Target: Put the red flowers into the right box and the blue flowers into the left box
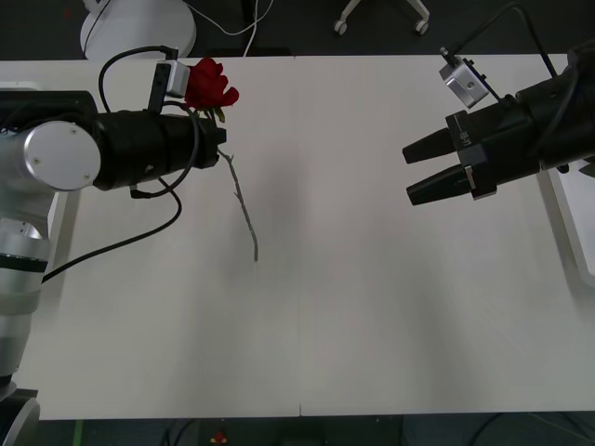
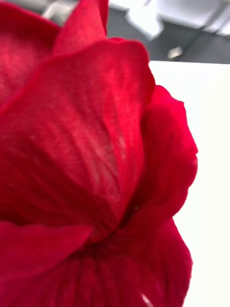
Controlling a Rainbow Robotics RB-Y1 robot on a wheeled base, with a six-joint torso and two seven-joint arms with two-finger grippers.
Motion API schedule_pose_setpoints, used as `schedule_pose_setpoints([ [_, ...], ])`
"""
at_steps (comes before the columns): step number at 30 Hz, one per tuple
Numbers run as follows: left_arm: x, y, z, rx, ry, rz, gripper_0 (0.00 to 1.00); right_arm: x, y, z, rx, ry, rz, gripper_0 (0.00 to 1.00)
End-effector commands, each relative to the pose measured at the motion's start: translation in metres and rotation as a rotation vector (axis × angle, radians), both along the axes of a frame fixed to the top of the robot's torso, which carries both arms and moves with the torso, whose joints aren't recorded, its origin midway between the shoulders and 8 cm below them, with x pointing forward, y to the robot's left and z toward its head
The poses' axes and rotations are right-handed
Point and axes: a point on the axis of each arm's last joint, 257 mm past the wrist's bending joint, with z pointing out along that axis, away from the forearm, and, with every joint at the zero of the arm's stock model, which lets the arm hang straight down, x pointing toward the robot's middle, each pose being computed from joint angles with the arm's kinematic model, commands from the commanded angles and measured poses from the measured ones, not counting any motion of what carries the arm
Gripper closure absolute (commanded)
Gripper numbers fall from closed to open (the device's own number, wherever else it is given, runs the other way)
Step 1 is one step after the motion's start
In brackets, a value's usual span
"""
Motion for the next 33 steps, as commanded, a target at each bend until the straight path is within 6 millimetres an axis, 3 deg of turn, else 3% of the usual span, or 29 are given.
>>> schedule_pose_setpoints([
  [1,-0.017,0.017,0.027,-0.043,-0.121,-0.072,1.0,0.002,0.013,-0.003,0.044,0.063,-0.058,0.06],
  [10,-0.054,-0.037,0.065,-0.32,-0.129,-0.239,1.0,-0.004,0.036,-0.039,0.059,0.195,-0.171,0.05],
  [17,-0.057,-0.093,0.083,-0.501,-0.153,-0.233,1.0,-0.02,0.058,-0.058,0.045,0.258,-0.161,0.05],
  [20,-0.062,-0.121,0.089,-0.548,-0.15,-0.245,1.0,-0.027,0.075,-0.064,0.07,0.281,-0.147,0.05],
  [26,-0.072,-0.147,0.093,-0.579,-0.135,-0.283,1.0,-0.023,0.102,-0.067,0.098,0.251,-0.147,0.06],
  [33,-0.075,-0.164,0.098,-0.601,-0.139,-0.289,1.0,-0.027,0.104,-0.084,0.034,0.213,-0.135,0.06],
])
